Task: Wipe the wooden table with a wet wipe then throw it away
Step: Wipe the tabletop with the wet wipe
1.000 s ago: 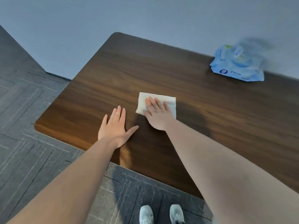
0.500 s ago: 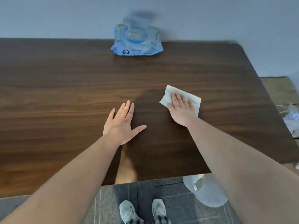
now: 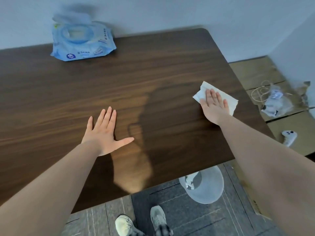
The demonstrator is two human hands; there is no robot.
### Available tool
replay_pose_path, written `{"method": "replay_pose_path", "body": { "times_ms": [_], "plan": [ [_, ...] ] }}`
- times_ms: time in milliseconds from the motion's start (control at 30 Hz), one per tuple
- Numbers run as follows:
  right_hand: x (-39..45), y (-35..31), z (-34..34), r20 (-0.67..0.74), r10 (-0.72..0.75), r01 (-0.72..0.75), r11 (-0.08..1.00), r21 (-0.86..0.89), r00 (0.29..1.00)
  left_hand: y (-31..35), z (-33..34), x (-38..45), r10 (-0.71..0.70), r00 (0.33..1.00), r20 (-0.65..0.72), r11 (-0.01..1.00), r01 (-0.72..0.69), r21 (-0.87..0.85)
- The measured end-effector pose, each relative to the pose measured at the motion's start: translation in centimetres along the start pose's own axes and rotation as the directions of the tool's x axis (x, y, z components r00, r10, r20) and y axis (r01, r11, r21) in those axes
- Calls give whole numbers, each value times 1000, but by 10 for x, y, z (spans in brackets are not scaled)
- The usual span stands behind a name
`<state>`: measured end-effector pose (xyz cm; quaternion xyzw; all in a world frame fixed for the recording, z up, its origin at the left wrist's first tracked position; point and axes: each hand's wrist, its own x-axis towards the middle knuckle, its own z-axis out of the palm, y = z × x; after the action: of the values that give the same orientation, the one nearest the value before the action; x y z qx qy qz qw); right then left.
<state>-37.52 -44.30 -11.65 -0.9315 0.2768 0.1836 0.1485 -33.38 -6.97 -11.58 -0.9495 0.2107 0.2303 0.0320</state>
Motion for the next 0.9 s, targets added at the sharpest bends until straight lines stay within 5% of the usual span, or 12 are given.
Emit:
{"method": "replay_pose_path", "body": {
  "times_ms": [300,500,700,900],
  "plan": [
    [-17,-15,13,-3,10,-10,1000,-2,1000,3,-4,-6,-20,1000,9,999,20,-46],
    [-47,-96,43,67,-190,196,976,-92,980,-7,4,-39,-98,995,-7,985,96,-141],
    [-106,-233,102,179,-534,559,817,-143,826,-97,25,-111,-333,943,-17,931,325,-168],
    [-163,-354,158,243,-702,742,641,-195,670,-212,45,-180,-561,825,69,810,564,-158]
  ]
}}
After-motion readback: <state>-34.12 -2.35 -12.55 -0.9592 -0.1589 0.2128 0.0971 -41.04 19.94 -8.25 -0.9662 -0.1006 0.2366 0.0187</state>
